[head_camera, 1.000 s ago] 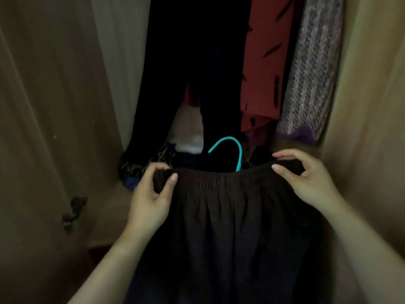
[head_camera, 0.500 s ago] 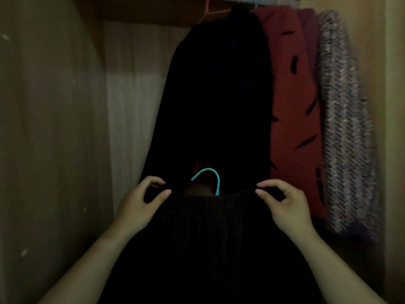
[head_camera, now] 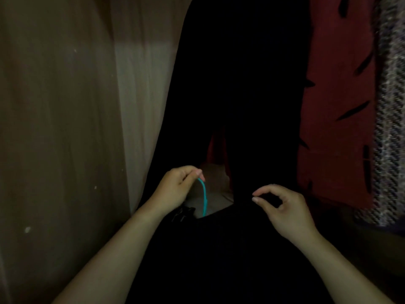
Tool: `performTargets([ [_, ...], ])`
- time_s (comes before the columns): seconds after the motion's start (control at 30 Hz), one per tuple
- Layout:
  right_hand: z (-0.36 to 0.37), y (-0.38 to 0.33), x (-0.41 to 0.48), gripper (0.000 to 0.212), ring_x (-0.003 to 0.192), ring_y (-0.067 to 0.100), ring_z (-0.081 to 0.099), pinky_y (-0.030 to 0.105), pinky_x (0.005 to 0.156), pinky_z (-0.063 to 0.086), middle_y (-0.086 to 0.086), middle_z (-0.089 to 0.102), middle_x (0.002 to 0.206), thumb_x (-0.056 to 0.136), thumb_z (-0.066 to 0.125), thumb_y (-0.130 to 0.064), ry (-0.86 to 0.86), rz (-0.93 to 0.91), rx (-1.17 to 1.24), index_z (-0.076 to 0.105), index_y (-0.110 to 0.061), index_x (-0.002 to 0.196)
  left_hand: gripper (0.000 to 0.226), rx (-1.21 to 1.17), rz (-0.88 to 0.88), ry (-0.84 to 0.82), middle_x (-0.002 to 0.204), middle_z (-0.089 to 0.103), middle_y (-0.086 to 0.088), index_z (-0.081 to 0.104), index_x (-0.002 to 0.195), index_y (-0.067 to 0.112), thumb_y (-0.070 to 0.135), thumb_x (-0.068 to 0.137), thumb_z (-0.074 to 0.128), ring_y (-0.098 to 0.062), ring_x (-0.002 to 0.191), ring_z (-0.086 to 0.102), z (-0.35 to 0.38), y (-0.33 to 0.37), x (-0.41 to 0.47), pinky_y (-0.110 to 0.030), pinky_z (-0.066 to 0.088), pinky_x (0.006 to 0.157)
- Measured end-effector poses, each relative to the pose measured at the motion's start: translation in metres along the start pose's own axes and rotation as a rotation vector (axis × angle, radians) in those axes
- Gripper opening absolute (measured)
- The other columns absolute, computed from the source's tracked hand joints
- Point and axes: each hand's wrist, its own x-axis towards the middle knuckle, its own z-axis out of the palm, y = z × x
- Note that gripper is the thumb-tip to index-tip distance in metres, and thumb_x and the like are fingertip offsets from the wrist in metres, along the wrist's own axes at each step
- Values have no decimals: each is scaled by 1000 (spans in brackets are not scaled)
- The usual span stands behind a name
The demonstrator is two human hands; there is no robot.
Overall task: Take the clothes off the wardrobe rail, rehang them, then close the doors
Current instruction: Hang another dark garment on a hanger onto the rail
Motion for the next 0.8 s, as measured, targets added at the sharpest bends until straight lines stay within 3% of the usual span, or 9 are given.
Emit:
performTargets([
  [0.13,-12,12,4,33,101,-5,54,5,85,37,-20,58,102,77,72,-33,-238,-46,-139,57,-46,103,25,-1,66,44,67,63,24,63,71,30,37,87,45,9,67,54,-10,18,42,-11,37,69],
  [0.23,-14,19,0,29,105,-4,54,8,88,38,-23,57,106,78,68,-46,-256,-92,-139,60,-43,106,27,0,104,84,66,62,26,63,71,32,27,94,51,11,66,53,-9,26,65,-10,36,68],
  [0.33,-16,21,6,24,80,-7,59,8,67,41,-29,61,96,79,62,-53,-249,-92,-166,60,-42,101,29,1,140,96,67,62,28,63,73,31,18,96,50,11,70,54,-7,35,79,-8,36,69],
  [0.4,-15,18,14,15,47,2,50,11,47,31,-17,64,77,80,64,-46,-250,-104,-152,62,-35,91,29,-3,161,100,67,62,21,64,74,29,18,96,50,11,70,54,-8,42,85,-7,36,70],
  [0.47,-12,13,22,8,35,7,41,12,41,24,-8,63,65,81,66,-40,-207,-121,-120,63,-33,83,28,-9,145,126,68,59,16,64,76,27,18,97,47,11,67,53,-15,49,88,-8,36,68],
  [0.53,-9,5,31,6,33,8,41,11,38,25,-14,61,60,81,68,-35,-146,-144,-131,62,-33,80,23,-12,138,147,69,55,12,65,88,24,18,98,44,8,63,51,-27,54,91,-10,37,65],
  [0.6,-8,-4,45,5,35,7,45,12,37,26,-24,57,56,81,69,-33,-84,-161,-165,65,-31,81,22,8,80,120,83,57,6,58,115,23,27,98,44,7,72,54,-45,53,88,-8,38,70],
  [0.7,-5,-16,74,7,43,4,51,13,39,28,-19,51,48,80,69,-34,-1,-177,-227,68,-29,85,47,238,-28,167,111,55,8,42,134,30,48,91,50,-1,100,53,-71,32,58,-12,36,85],
  [0.8,-5,-28,103,9,50,1,55,22,41,37,-19,46,46,80,69,-35,69,-227,-253,68,-28,86,74,558,-7,198,121,51,7,47,134,23,71,78,40,-12,115,49,-87,1,24,-23,36,93],
])
